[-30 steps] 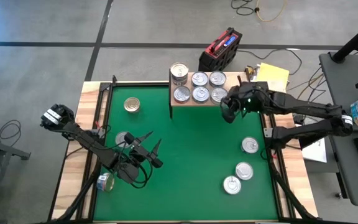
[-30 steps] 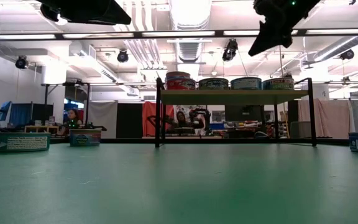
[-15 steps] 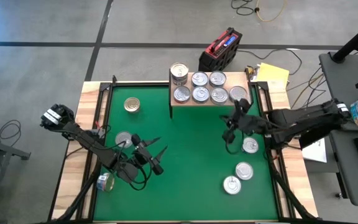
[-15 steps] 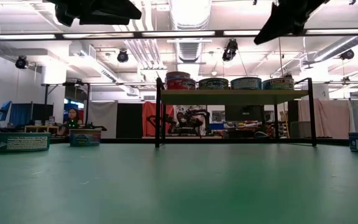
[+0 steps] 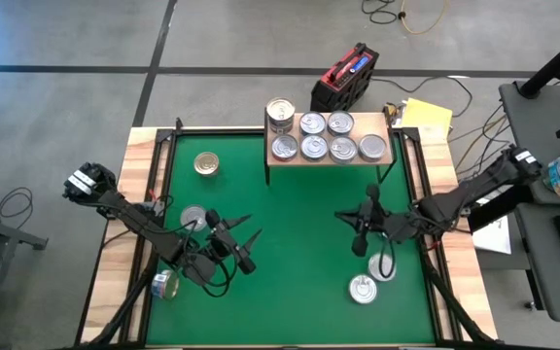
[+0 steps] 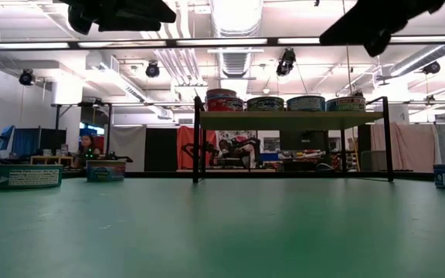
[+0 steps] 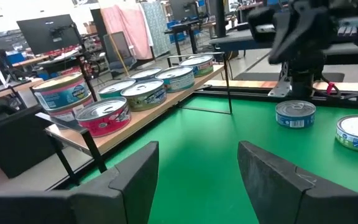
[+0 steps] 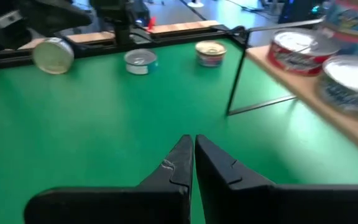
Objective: Stack canned seafood by type on shelf
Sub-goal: Stack the red tuna can on top of the other red tuna can on the shelf
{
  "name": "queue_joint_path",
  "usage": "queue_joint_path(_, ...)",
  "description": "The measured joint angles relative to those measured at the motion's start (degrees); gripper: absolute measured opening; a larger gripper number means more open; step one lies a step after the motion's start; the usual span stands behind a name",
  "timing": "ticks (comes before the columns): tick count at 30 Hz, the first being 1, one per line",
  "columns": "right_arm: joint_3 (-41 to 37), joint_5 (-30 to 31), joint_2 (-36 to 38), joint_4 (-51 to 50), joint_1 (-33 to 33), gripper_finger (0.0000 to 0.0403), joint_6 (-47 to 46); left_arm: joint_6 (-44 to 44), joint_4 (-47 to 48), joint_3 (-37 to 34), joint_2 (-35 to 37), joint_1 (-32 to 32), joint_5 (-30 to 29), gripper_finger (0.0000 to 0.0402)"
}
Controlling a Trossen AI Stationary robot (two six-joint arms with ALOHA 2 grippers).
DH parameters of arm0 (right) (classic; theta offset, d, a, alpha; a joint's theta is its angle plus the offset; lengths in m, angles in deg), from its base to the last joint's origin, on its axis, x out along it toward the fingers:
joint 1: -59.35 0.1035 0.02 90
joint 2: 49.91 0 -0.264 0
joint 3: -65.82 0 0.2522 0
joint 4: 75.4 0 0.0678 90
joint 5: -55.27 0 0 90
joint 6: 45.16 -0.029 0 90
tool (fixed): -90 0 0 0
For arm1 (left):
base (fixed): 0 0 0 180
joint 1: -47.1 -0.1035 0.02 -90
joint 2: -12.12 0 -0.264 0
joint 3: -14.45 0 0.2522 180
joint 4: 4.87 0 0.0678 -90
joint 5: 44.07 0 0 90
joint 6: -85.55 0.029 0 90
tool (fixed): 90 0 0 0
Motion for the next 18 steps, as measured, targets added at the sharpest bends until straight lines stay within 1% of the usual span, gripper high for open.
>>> queue_joint_path(3, -2.67, -0.24, -0.02, 3.73, 1.2, 0.0009, -1.07, -0.55, -0.03, 0.0, 0.0, 0.0, 1.07, 0.0203)
queue_joint_path(8, -6.41, -2.75, -0.04, 8.03, 1.91, 0.0009, -2.19, -2.48, -0.03, 0.0, 0.0, 0.0, 1.78, 0.0203)
queue_joint_path(11, -8.2, -3.28, -0.25, 10.71, 2.18, 0.0009, -2.29, -3.74, -0.02, 0.0, 0.0, 0.0, 3.34, 0.0203)
queue_joint_path(15, -9.41, -4.29, -0.5, 12.02, 2.18, 0.0009, -2.09, -5.46, -0.07, 0.0, 0.0, -0.01, 7.16, 0.0203)
queue_joint_path(18, -9.41, -5.44, -0.46, 12.12, 2.18, 0.0009, -2.11, -5.51, 0.22, 0.37, 0.0, -0.48, 12.56, 0.0203)
